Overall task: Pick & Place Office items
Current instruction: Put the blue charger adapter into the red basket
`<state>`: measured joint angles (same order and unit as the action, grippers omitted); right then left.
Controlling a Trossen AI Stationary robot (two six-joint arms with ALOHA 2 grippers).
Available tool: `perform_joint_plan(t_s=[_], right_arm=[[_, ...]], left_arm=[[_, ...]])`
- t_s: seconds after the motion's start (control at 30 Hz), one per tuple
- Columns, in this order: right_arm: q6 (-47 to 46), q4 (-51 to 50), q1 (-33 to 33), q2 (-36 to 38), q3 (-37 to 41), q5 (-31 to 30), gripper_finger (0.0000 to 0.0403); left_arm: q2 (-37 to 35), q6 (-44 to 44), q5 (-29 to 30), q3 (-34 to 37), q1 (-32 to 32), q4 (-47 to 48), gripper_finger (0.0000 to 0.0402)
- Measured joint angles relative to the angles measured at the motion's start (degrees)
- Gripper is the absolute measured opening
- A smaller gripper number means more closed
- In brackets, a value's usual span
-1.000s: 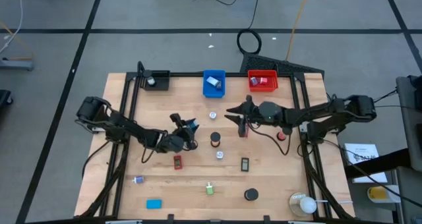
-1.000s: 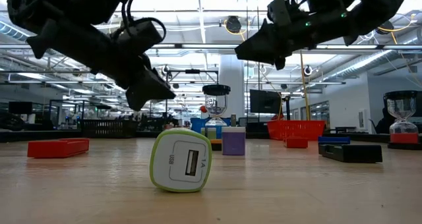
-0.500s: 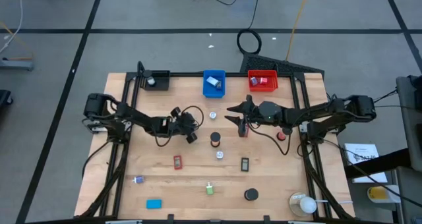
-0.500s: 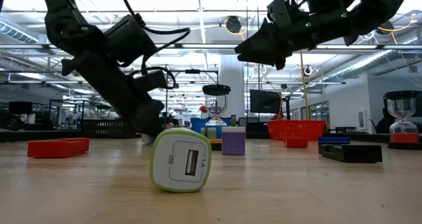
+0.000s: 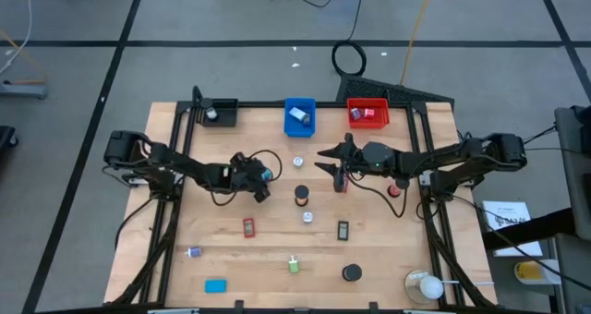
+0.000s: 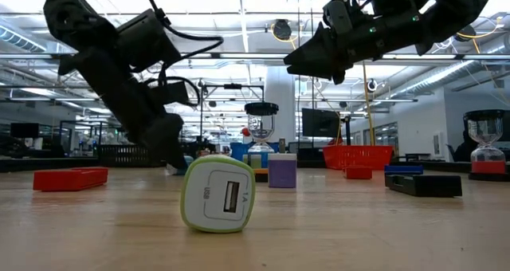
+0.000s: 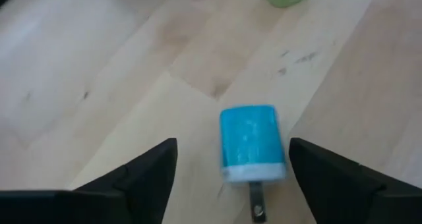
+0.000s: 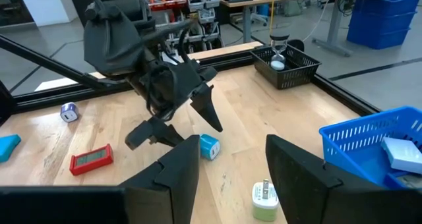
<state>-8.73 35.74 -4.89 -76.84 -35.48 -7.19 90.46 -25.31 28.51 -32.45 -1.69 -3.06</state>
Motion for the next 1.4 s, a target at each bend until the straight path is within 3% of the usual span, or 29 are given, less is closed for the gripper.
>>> perform_joint_plan(t_s=[0.2, 0.5, 0.67, 0.87, 1.0, 1.17, 1.4], right_arm=[[0.0, 0.0, 0.0, 0.0, 0.0, 0.0, 0.0165], [-0.4, -1.0, 0.0, 0.0, 0.0, -0.1, 0.0164], [-5.2, -2.6, -1.6, 0.0, 0.0, -0.2, 0.0168], [-9.0, -2.6, -2.8, -0.4, 0.0, 0.0, 0.0202], [-11.9, 2.1, -2.8, -3.3, 0.0, 5.4, 0.0235], [-14.7, 7.9, -2.8, -9.8, -1.6, 13.8, 0.0271], [-16.5, 8.2, -2.8, -18.1, -8.7, 15.7, 0.0297]], left_arm=[[3.1, -0.6, 0.2, 0.0, 0.0, -3.2, 0.0270], [4.9, 3.8, 1.7, -0.1, -1.4, -4.3, 0.0135], [3.2, 9.0, 10.6, 0.1, -5.2, -3.9, 0.0134], [2.1, 23.0, 20.9, 0.1, -10.4, -14.7, 0.0134], [2.0, 34.4, 22.7, 0.0, -12.0, -24.5, 0.0134], [2.0, 42.5, 23.9, 0.0, -13.1, -31.9, 0.0136], [2.0, 47.3, 24.1, 0.0, -14.3, -38.7, 0.0137]])
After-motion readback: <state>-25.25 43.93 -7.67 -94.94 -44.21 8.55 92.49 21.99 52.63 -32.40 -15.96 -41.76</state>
